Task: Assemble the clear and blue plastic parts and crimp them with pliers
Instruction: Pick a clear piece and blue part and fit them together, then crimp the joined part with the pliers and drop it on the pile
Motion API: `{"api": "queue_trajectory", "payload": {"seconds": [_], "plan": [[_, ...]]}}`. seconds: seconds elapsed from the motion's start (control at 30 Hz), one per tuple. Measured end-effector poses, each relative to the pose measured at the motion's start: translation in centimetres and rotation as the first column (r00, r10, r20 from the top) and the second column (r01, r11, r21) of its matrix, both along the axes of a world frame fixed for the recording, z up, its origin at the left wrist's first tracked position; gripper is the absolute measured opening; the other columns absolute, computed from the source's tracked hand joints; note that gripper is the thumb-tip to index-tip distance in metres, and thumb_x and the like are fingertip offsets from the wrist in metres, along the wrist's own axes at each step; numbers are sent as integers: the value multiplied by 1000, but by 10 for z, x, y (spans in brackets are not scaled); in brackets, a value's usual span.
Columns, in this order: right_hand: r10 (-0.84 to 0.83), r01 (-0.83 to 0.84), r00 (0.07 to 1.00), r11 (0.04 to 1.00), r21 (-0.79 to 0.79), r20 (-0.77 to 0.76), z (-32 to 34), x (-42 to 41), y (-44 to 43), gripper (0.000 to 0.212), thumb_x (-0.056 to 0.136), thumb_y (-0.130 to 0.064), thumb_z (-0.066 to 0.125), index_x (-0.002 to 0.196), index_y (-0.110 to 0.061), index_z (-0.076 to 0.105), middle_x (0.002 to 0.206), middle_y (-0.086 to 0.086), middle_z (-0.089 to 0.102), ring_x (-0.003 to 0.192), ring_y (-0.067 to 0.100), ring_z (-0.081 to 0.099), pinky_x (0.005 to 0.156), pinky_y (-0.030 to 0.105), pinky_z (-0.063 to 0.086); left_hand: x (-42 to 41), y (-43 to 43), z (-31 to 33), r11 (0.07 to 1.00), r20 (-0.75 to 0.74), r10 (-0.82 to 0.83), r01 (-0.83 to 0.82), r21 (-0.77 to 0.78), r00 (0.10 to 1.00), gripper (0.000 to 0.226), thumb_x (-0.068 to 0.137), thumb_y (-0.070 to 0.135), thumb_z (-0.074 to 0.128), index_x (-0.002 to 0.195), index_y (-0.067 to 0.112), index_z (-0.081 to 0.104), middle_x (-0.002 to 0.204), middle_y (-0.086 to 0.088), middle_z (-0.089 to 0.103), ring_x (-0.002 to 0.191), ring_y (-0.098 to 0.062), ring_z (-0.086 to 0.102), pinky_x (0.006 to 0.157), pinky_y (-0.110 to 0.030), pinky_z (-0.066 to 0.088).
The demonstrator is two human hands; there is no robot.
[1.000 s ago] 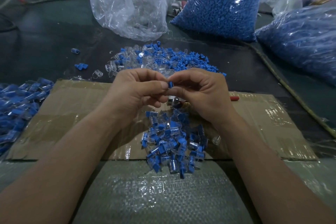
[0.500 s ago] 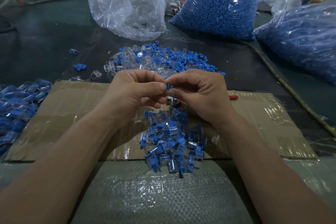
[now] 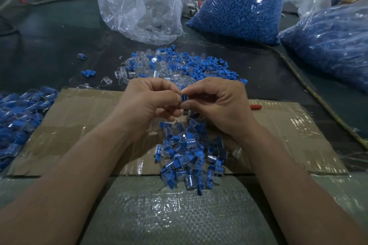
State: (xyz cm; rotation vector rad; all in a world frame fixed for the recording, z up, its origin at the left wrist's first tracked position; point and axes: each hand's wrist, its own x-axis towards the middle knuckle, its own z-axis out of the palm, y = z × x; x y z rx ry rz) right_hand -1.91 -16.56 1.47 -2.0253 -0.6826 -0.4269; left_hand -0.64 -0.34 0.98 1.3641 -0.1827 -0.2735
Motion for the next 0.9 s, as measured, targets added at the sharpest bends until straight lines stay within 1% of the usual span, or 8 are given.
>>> {"api": "queue_trajectory", "payload": {"seconds": [0.17,0.43,0.5,0.6,0.7,0.8,0.87,0.9], "plan": [[-15,15,999,1000,-22,32,1,0,-1,31,70,-11,74,99,-14,63,83,-6,63,76,1,61,71,17,52,0,-1,-2,1000,4,-11,11,-18,1000,7,53,6,66,55,12,66,52,-7,62,43,-14,60,41,-17,47],[-44,46,999,996,-81,26,3,-1,-1,24,70,-9,75,93,-3,70,83,-4,64,74,5,62,71,17,52,1,-2,-3,1000,12,12,-12,-2,1000,12,53,7,67,64,6,62,52,-7,63,43,-14,60,41,-17,48],[-53,50,998,994,-94,-26,4,-1,-2,26,71,-14,75,95,-7,70,81,-9,63,73,1,61,70,16,51,1,-3,-3,1000,7,18,-18,-7,1000,12,54,7,67,64,5,62,53,-7,63,44,-14,60,41,-17,48],[-146,127,967,987,-103,-209,8,1,-13,27,69,-29,73,94,-20,68,82,-18,61,75,0,63,72,13,52,1,-1,-2,999,-1,45,-45,-30,999,10,55,7,67,64,6,63,55,-8,64,46,-13,59,42,-16,47],[-297,229,909,942,-247,-291,12,8,-37,22,70,-34,74,84,-40,59,81,-23,59,79,-11,58,69,5,45,0,1,-1,994,-14,90,-91,-61,996,15,56,7,66,69,3,60,57,-7,64,47,-13,59,43,-16,47],[-360,192,811,908,-373,-461,16,10,-60,46,54,-50,72,96,-39,56,96,-21,58,91,-6,55,79,13,40,-2,1,0,991,-38,105,-107,-81,994,15,56,6,65,70,3,59,58,-8,63,49,-14,58,43,-17,47],[-360,76,744,883,-464,-563,18,8,-69,70,42,-58,68,108,-38,53,109,-17,54,101,2,51,86,22,37,-3,1,0,989,-48,117,-121,-88,992,15,57,6,65,71,3,59,59,-9,63,49,-14,58,43,-17,47],[-355,3,720,861,-508,-597,19,6,-71,81,39,-60,68,115,-38,51,111,-18,51,100,0,48,83,22,36,-3,1,1,988,-50,124,-128,-89,991,16,57,6,65,71,3,59,59,-8,63,49,-14,58,44,-17,47]]}}
